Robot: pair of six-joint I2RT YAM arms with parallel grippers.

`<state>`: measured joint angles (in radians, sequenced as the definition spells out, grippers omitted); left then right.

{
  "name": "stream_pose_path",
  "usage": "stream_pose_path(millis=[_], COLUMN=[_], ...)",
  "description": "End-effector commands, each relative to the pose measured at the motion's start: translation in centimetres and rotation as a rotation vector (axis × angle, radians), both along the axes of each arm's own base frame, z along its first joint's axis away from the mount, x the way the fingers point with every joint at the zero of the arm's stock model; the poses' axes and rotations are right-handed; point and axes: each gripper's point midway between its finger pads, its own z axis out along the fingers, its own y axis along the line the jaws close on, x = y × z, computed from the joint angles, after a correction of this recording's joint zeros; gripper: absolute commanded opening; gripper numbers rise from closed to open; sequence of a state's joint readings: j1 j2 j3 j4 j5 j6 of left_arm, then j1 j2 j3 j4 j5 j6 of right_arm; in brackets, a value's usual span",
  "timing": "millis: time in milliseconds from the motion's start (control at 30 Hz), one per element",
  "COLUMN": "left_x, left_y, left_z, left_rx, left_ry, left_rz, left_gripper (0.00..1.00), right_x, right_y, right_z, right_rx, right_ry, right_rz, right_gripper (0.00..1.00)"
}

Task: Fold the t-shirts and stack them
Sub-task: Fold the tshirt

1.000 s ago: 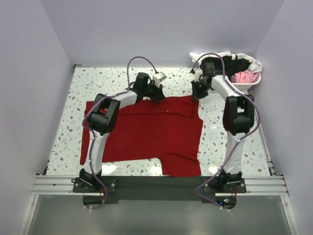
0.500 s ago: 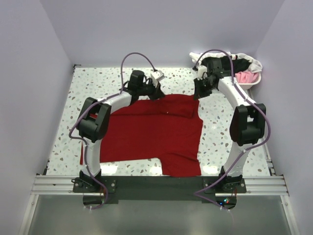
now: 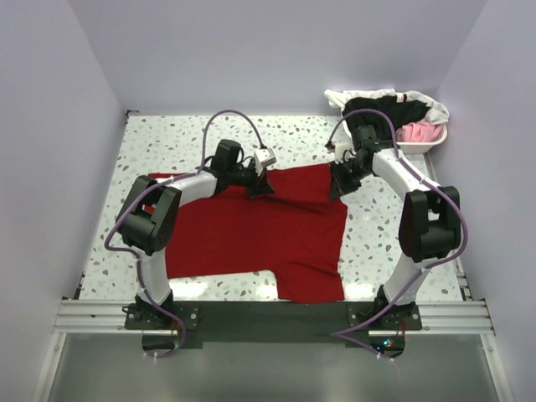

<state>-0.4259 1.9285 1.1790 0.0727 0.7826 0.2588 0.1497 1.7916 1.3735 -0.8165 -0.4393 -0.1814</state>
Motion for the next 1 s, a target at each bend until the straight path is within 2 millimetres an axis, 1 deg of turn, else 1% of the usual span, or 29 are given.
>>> stream_pose_path(millis=[0, 167, 267, 467, 567, 667, 767, 900, 967], left_x=[-1.4, -3.1, -3.9, -4.9, -4.8, -4.7, -4.6, -4.5, -4.5], left_y=[0.5, 0.9, 1.0, 1.2, 1.4, 1.5, 1.4, 1.4, 1.5], left_z=[0.8, -0.8, -1.2, -1.5, -1.4, -1.3, -0.8, -0.1, 0.0], left_rx=[-0.006, 0.013, 0.017, 0.026, 0.036, 0.037, 0.033, 0.028, 0.029], left_ry=[-0.035, 0.007, 0.023, 0.025, 0.015, 0.008, -0.003, -0.023, -0.024], left_rz=[-0.050, -0.070, -0.077, -0.085, -0.076, -0.073, -0.072, -0.071, -0.074], left_gripper=[0.00, 0.00, 0.00, 0.01, 0.02, 0.02, 0.00, 0.00, 0.00], right_x=[-1.0, -2.1, -2.8, -3.8, -4.4, -4.5, -4.4, -4.4, -4.5], right_y=[0.1, 0.2, 0.3, 0.8, 1.0, 1.1, 1.2, 1.4, 1.4], right_z=[1.0, 0.4, 0.1, 0.3, 0.2, 0.5, 1.0, 2.4, 2.6], right_rx=[0.017, 0.016, 0.014, 0.023, 0.018, 0.018, 0.019, 0.038, 0.043], right_ry=[-0.019, 0.006, 0.018, 0.021, 0.030, 0.025, 0.015, -0.013, -0.010], right_rz=[0.027, 0.045, 0.061, 0.087, 0.098, 0.101, 0.102, 0.102, 0.098], right_gripper=[0.00, 0.00, 0.00, 0.00, 0.00, 0.00, 0.00, 0.00, 0.00])
